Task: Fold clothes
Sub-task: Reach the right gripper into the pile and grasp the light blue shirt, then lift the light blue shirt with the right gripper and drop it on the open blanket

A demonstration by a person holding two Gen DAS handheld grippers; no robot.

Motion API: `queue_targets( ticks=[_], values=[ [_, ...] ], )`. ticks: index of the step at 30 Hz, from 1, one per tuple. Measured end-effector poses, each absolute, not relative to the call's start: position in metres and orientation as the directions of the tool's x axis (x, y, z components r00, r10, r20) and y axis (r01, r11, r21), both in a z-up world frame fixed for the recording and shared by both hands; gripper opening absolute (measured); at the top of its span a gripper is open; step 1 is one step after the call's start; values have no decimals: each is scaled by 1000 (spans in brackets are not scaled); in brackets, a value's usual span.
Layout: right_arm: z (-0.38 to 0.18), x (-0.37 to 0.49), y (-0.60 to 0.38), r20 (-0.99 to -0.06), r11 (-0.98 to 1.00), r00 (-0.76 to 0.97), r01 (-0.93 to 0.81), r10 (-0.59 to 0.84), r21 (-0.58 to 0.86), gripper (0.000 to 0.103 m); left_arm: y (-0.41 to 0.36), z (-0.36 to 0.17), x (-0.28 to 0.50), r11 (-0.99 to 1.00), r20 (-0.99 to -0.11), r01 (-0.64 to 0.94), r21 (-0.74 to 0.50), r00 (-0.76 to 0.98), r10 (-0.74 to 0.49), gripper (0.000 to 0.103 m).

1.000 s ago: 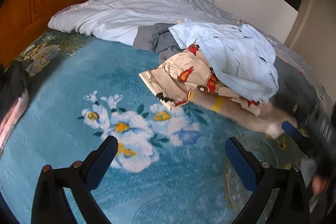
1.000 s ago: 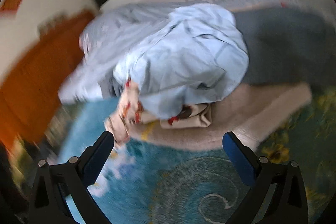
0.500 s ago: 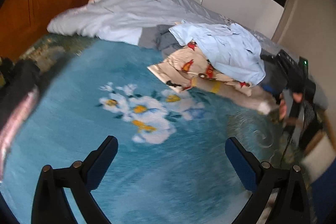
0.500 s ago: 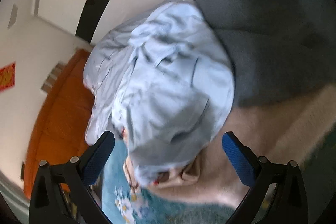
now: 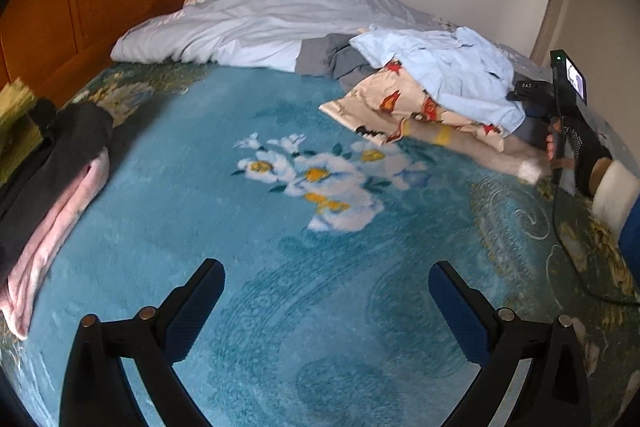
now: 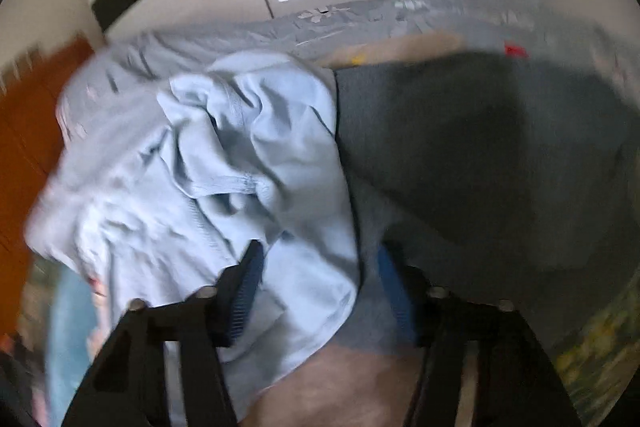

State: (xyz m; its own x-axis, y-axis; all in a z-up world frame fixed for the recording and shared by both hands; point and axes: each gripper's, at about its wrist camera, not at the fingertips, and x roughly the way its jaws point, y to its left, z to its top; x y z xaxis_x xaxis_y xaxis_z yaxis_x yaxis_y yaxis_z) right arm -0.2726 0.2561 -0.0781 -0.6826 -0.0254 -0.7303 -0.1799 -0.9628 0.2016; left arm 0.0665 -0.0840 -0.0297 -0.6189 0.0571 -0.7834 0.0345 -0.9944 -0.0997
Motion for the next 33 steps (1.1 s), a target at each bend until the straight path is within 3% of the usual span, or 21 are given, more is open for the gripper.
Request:
queue_targets(
  ticks=[2, 4, 6, 12, 20, 33],
  values=[
    [-82, -284, 250, -765, -976, -644, -178, 20, 125, 37, -90, -32, 68, -991, -787, 51, -120, -614, 64, 103],
    [-84, -289, 248, -776, -980, -630, -170, 31, 99, 34, -94, -33, 69, -989, -788, 66, -135, -612, 67, 103],
    [-81, -292, 245, -774, -982, -632, -161, 30, 94, 3, -97, -33, 72, -988, -789, 72, -138, -611, 65, 103],
    [-34, -279, 239, -675, -982, -738, -116, -16, 150, 2, -96, -32, 85, -992, -800, 61, -110, -597, 52, 103],
    [79, -219, 206, -441, -983, -884, 95, -157, 160, 2, -104, -22, 115, -982, -797, 101, -158, -601, 67, 103],
    [250, -41, 141, -116, -848, -842, 512, -527, 134, 2, -133, 47, 203, -959, -704, 169, -226, -709, 41, 103]
  ],
)
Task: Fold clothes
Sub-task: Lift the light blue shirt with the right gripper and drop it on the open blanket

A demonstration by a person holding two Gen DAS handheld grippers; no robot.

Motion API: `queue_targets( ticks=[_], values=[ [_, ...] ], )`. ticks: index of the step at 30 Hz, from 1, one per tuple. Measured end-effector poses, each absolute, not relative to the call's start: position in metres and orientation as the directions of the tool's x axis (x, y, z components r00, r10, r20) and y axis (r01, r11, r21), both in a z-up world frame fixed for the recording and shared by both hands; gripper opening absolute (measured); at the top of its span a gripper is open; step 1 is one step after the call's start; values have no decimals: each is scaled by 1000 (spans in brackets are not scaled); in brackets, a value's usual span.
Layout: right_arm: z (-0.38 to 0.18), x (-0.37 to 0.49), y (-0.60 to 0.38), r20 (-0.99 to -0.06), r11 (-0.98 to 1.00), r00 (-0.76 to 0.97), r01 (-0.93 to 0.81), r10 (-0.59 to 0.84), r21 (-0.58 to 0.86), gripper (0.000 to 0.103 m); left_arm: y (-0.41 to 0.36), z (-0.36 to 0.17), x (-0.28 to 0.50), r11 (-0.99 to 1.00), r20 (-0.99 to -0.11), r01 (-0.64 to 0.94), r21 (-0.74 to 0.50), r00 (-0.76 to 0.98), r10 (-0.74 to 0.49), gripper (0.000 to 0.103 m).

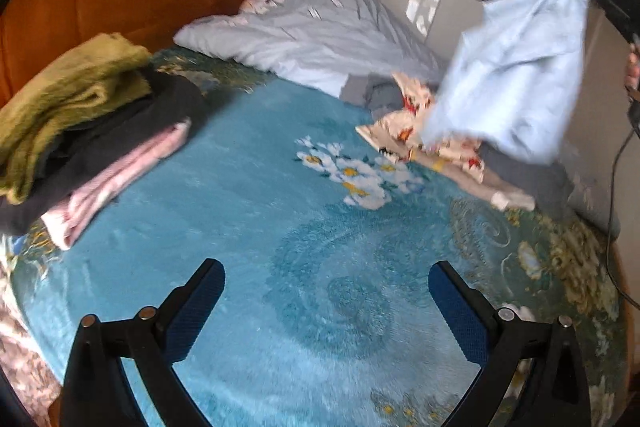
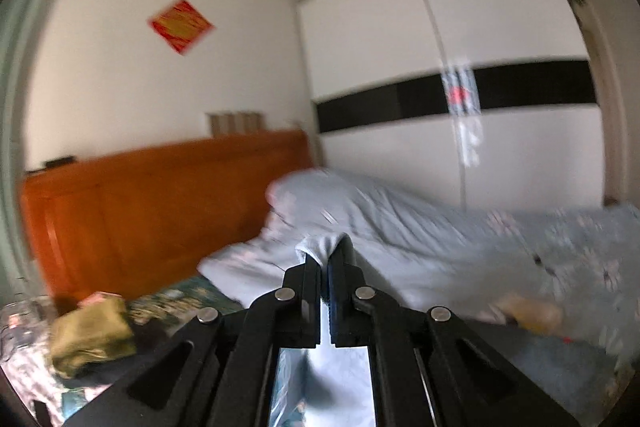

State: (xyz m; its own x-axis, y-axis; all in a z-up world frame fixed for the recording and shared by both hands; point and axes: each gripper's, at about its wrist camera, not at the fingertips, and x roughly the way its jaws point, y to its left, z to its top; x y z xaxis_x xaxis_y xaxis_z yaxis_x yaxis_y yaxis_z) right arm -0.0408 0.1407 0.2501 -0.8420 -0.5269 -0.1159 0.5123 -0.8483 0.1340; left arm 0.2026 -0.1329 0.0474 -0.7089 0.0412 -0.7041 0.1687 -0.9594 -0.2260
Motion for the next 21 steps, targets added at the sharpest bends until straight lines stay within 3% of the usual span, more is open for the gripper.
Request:
queue_targets(
  ticks=[4, 12, 15, 21],
  values=[
    [286, 5, 136, -86, -803, -800, 583, -594, 126, 2, -139, 70, 240, -954, -665, 185, -238, -747, 21, 103],
    [310, 86, 122, -118, -737, -728, 671, -675, 76, 2, -139, 97, 315, -942, -601, 207, -264, -800, -8, 103],
    [277, 102, 114, -226, -743, -718, 668, -658, 43, 2, -139, 95, 337, -935, -596, 217, -282, -803, -7, 103],
    [134, 131, 155, -493, -785, -644, 601, -585, 147, 2, -124, 80, 356, -947, -622, 189, -261, -783, 15, 103]
  ],
)
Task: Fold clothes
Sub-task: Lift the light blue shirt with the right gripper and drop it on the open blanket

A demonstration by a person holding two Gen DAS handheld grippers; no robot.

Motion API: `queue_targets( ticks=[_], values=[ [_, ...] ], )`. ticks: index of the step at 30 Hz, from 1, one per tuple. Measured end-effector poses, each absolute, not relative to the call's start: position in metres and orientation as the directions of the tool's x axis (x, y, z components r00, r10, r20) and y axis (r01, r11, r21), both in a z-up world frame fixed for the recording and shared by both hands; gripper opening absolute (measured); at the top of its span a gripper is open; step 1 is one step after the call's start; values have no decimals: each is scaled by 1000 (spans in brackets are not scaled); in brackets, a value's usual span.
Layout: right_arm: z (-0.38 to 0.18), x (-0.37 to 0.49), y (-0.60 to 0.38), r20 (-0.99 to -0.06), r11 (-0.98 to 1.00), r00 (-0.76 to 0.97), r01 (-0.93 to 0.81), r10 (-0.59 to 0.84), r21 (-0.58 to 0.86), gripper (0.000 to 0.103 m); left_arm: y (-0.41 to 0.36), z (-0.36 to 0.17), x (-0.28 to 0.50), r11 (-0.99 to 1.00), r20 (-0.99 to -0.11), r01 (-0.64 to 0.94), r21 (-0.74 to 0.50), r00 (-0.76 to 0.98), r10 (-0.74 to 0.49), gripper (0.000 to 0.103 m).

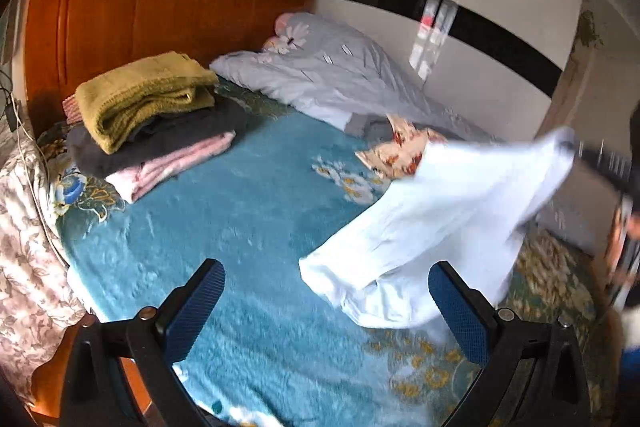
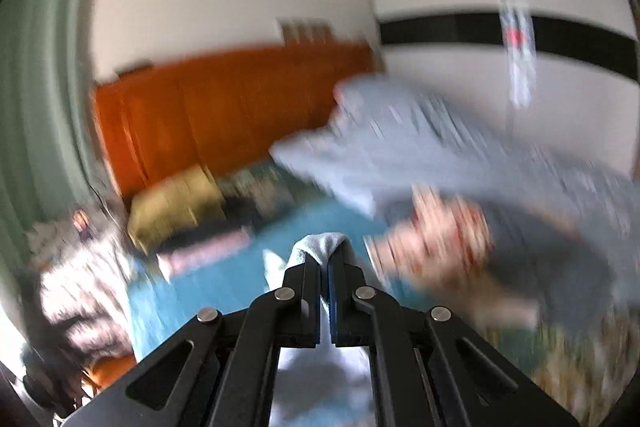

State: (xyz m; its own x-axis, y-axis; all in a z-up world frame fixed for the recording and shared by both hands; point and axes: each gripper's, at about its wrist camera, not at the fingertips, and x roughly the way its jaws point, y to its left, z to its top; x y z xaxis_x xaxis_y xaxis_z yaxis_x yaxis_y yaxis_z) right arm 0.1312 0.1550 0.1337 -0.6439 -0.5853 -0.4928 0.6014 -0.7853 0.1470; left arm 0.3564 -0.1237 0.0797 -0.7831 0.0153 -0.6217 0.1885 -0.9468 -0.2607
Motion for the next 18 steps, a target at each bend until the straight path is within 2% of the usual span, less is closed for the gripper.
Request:
queue_targets(
  ticks=[5, 9, 12, 15, 18],
  values=[
    [66, 171, 226, -578, -857, -642, 457, -504, 239, 2, -102, 47, 339, -943, -687, 165, -290, -722, 85, 103],
    [32, 194, 292, -646, -925, -663, 303, -378, 230, 2, -86, 26, 327, -943, -727, 151, -295, -676, 119, 103],
    [10, 190, 341, -682, -958, -677, 141, -277, 249, 2, -78, 16, 320, -947, -749, 152, -283, -652, 119, 103],
    [-24, 181, 373, -760, -982, -635, -7, -140, 187, 3, -72, 10, 318, -955, -767, 165, -246, -636, 87, 103],
    [-40, 179, 381, -787, -974, -597, -41, -154, 222, 4, -75, 4, 316, -953, -780, 189, -235, -622, 69, 103]
  ],
)
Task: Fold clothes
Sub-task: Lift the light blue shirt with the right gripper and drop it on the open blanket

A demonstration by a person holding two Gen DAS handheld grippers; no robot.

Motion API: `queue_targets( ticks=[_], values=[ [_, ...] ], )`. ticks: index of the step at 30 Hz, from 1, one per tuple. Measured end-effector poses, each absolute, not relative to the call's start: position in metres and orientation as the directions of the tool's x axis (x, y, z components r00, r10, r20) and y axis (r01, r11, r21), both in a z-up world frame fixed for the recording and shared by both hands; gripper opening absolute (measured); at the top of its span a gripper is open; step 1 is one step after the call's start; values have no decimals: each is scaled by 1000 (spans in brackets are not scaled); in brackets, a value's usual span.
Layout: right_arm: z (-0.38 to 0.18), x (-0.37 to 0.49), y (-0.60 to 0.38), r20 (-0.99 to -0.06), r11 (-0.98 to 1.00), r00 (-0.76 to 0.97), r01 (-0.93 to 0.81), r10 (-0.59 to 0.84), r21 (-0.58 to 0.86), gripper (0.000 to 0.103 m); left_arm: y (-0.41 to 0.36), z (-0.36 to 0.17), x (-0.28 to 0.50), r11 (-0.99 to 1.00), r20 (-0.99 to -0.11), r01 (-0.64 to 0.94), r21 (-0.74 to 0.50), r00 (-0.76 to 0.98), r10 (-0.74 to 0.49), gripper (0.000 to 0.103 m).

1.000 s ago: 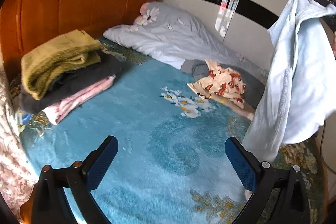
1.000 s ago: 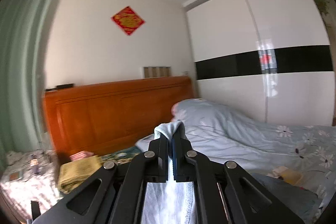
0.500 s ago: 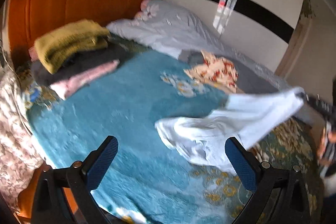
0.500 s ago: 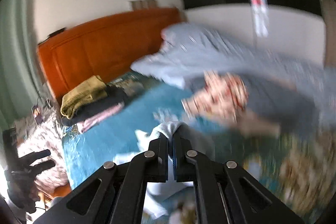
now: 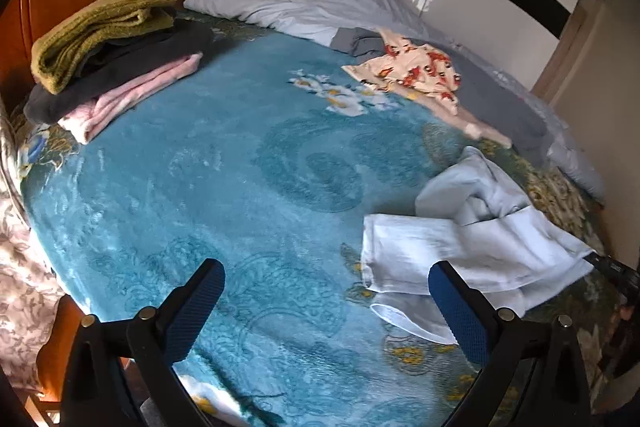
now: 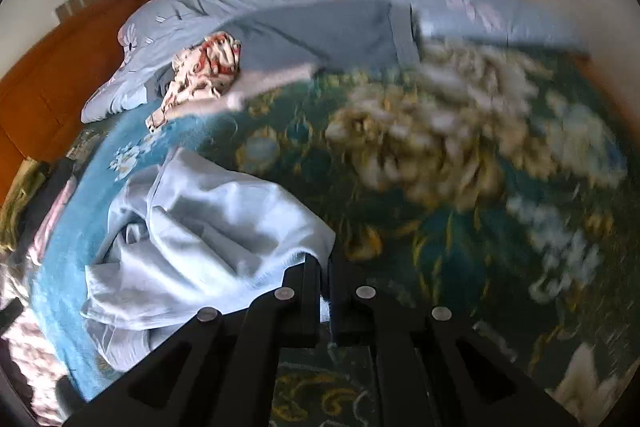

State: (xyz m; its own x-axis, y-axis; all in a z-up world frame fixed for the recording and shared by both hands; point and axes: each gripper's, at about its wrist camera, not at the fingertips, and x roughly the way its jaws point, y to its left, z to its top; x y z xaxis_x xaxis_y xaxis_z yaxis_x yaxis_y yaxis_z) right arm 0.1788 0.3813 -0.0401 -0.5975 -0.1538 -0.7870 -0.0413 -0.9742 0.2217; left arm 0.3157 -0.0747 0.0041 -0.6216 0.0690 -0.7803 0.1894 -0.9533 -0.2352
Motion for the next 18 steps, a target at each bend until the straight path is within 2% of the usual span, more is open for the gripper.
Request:
queue_targets(
  ticks=[4, 5, 6, 8, 10, 14, 18],
  values=[
    [-22, 185, 374, -776, -981, -619, -42, -122, 188, 7, -83, -4, 315, -935, -795, 222, -276, -599, 93, 103],
    [-13, 190, 366, -762, -988, -639, -25, -103, 155, 13, -85, -5, 315, -934, -799, 234, -270, -596, 82, 103],
    [-5, 195, 358, -749, -994, -658, -8, -77, 110, 31, -87, -6, 316, -933, -801, 244, -266, -594, 73, 103],
    [7, 202, 338, -718, -999, -695, 30, -39, 26, 57, -90, -6, 319, -925, -797, 259, -277, -600, 70, 103],
    [11, 207, 309, -702, -994, -706, 110, -92, 19, 58, -95, -6, 323, -913, -789, 269, -308, -608, 87, 103],
    [-16, 202, 225, -751, -925, -571, 354, -331, 138, 58, -107, -9, 331, -877, -788, 302, -374, -602, 128, 103],
    [-53, 204, 137, -806, -837, -439, 533, -398, 123, 58, -117, -7, 344, -861, -787, 332, -385, -605, 118, 103]
  ],
)
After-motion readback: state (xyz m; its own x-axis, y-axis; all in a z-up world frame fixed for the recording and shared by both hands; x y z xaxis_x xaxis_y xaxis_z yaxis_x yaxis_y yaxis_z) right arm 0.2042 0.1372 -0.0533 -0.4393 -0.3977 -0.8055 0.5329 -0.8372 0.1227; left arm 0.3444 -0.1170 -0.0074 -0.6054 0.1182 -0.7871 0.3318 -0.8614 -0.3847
